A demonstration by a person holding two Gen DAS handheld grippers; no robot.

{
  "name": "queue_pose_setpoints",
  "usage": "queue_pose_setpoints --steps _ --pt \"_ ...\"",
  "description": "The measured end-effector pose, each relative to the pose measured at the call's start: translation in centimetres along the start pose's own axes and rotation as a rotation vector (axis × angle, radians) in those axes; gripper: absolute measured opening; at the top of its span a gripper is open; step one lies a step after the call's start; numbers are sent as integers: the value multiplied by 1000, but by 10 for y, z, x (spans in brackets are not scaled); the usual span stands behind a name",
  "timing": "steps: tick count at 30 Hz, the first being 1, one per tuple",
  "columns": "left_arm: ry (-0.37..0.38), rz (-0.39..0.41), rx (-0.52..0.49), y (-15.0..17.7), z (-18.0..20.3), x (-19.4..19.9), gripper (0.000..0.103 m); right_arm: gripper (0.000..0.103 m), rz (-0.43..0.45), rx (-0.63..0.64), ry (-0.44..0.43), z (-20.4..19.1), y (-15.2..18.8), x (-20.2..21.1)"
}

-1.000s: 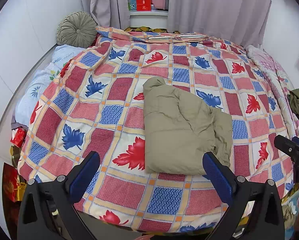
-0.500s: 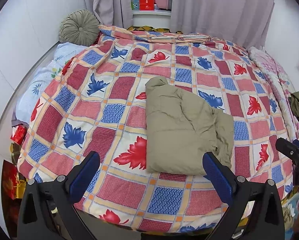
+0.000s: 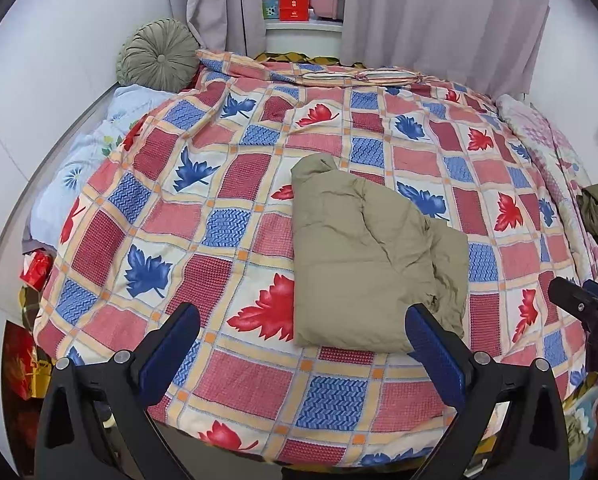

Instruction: Fold large clothes

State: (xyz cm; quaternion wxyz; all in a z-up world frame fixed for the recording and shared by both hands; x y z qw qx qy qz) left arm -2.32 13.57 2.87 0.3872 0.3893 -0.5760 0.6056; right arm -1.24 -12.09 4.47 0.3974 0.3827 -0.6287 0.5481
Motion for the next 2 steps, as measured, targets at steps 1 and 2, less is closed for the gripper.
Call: queue_pose_setpoints --steps 1,2 --pt "3 -2 0 -1 0 0 103 89 0 0 0 0 0 0" --pt "6 -4 -1 0 1 -1 103 89 -1 0 0 0 0 0"
Point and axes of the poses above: each gripper's, at about its wrist camera, not at the fingertips, and x roughly against the way its jaws point, z to its right, y to its underside, the point moved 1 cm from there along -x, roughly the way its jaws point, and after that the axes turned 8 degrees about -z, right-handed, at the moved point
